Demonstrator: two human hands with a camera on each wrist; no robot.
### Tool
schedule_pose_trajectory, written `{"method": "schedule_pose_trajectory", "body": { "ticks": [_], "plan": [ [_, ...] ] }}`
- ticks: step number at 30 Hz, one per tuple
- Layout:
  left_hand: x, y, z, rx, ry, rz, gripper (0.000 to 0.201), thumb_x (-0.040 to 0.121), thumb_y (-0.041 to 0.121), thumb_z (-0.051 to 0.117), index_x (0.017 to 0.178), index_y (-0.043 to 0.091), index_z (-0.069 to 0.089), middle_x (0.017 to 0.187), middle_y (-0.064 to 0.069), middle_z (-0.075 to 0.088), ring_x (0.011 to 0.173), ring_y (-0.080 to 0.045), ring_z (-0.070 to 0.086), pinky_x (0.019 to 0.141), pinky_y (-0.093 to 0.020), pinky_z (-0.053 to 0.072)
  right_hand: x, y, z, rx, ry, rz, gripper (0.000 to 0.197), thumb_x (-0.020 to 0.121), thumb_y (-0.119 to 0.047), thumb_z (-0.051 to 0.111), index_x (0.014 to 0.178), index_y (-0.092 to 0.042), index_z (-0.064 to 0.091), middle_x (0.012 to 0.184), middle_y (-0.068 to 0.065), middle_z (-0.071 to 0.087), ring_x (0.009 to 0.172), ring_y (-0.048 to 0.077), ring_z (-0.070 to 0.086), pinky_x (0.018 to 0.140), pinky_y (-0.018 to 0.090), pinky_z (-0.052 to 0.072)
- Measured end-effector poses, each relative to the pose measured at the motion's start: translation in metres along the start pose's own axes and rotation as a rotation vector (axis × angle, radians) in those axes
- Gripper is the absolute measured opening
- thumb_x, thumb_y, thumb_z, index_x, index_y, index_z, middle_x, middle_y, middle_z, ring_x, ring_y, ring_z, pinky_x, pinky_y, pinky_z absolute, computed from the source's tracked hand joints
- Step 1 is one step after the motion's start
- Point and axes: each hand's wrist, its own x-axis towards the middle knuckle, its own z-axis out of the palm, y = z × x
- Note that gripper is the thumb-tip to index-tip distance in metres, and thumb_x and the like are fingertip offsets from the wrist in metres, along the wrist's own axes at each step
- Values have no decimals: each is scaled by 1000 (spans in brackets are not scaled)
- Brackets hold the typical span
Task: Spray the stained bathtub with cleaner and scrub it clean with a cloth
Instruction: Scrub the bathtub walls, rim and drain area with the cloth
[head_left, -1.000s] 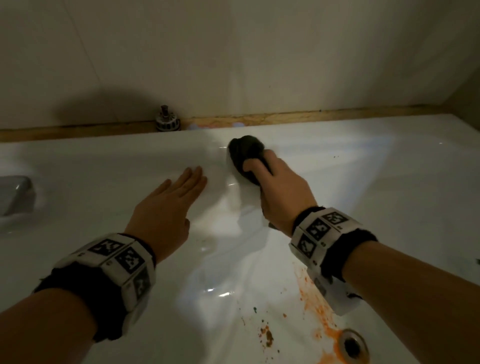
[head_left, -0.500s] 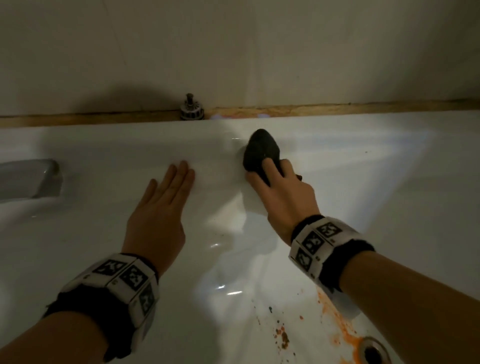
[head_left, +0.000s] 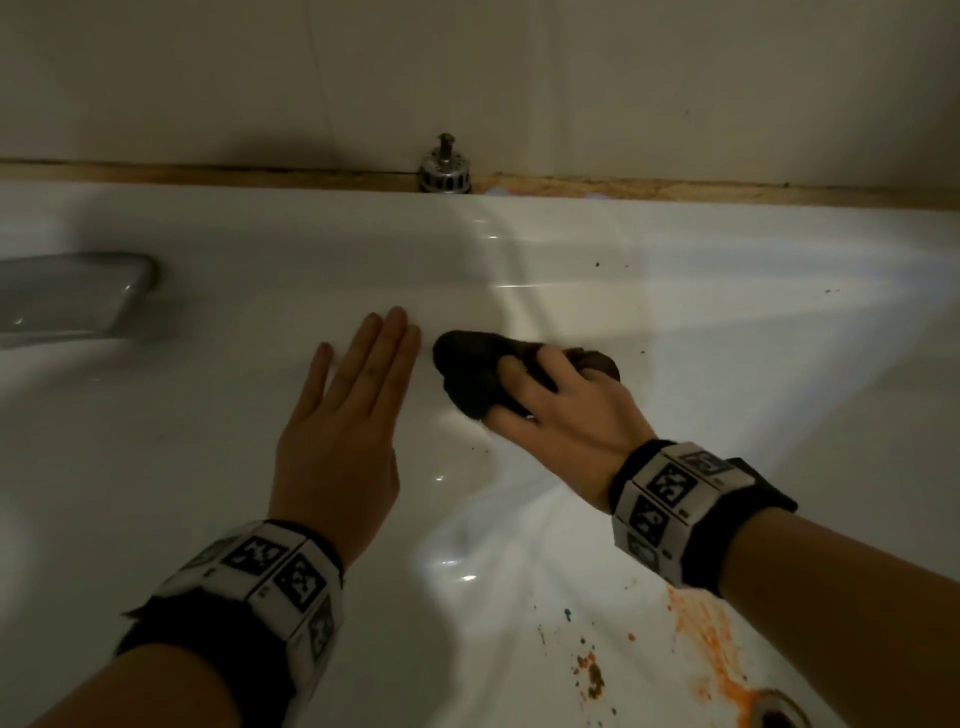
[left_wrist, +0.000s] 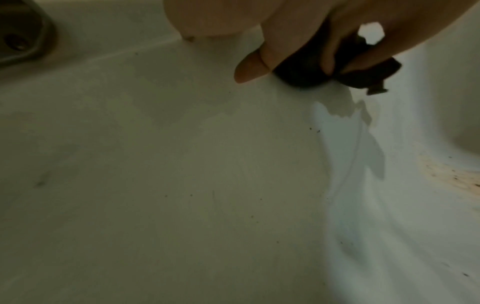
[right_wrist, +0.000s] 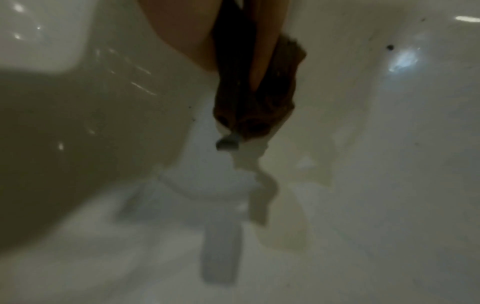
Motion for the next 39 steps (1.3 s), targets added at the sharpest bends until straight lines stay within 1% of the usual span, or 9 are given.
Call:
{"method": "schedule_pose_trajectory", "body": {
  "ticks": [4, 6, 10, 16, 23, 28, 31, 34, 39],
  "plan": [
    [1, 0, 2, -9, 43, -6, 90, 59, -14, 56, 144, 5, 33, 152, -9, 29, 141, -19, 23, 116, -38, 14, -11, -14, 9, 0, -43, -30, 63, 66, 4, 27, 108, -23, 65, 95, 3, 65, 79, 27, 60, 47, 26, 46],
    [1, -1, 0, -13, 31, -10, 93, 57, -15, 57, 144, 6, 34, 152, -8, 29, 141, -19, 25, 117, -37, 13, -15, -16, -3, 87, -14, 117, 61, 52, 9, 54, 105, -21, 54, 97, 4, 63, 86, 26, 53, 47, 26, 43],
    [1, 1, -2, -6, 1, -14, 95, 56, -15, 60, 145, 5, 33, 153, -8, 29, 141, -19, 25, 117, -36, 11, -12, 0, -48, 287, 221, 659, 41, 67, -7, 63, 100, -23, 45, 107, 3, 50, 77, 32, 57, 53, 32, 48],
    [1, 5, -3, -7, 26, -34, 90, 56, -13, 51, 143, 3, 35, 151, -10, 32, 139, -21, 29, 115, -37, 15, -6, 59, -62, 375, 259, 1500, 50, 81, -5, 59, 125, -6, 36, 137, 17, 32, 106, 44, 51, 86, 41, 45],
    [1, 8, -1, -13, 41, -34, 86, 59, -13, 38, 144, 3, 34, 151, -11, 32, 139, -21, 27, 115, -40, 19, 21, 23, -49, 200, -35, 986, 52, 81, -1, 53, 129, -15, 40, 143, 13, 29, 113, 37, 41, 63, 33, 33],
    [3, 4, -7, -34, 19, -38, 80, 65, -7, 29, 144, 5, 34, 151, -8, 32, 139, -17, 26, 115, -32, 12, 15, 19, -52, 146, -79, 334, 74, 45, 11, 72, 110, -19, 50, 109, 12, 56, 77, 33, 52, 42, 17, 14],
    [3, 0, -11, -32, 32, -33, 79, 66, -7, 32, 144, 8, 35, 151, -5, 32, 139, -14, 27, 115, -30, 14, -5, 40, -63, 244, 76, 412, 58, 59, 9, 69, 103, -19, 43, 109, 16, 56, 86, 37, 55, 46, 34, 48],
    [2, 3, -7, -44, 50, -45, 87, 60, -18, 49, 143, 7, 38, 149, -6, 34, 138, -16, 31, 114, -33, 18, -16, 52, -67, 209, 187, 620, 48, 64, 11, 65, 104, -9, 48, 111, 23, 55, 92, 41, 51, 52, 42, 52],
    [2, 5, -1, -49, 102, -48, 83, 65, -19, 48, 143, 6, 36, 149, -8, 33, 138, -17, 28, 115, -33, 16, -9, 25, -28, 26, 95, 214, 39, 77, 5, 41, 106, -16, 57, 109, 17, 61, 85, 30, 38, 49, 30, 43]
  ]
}}
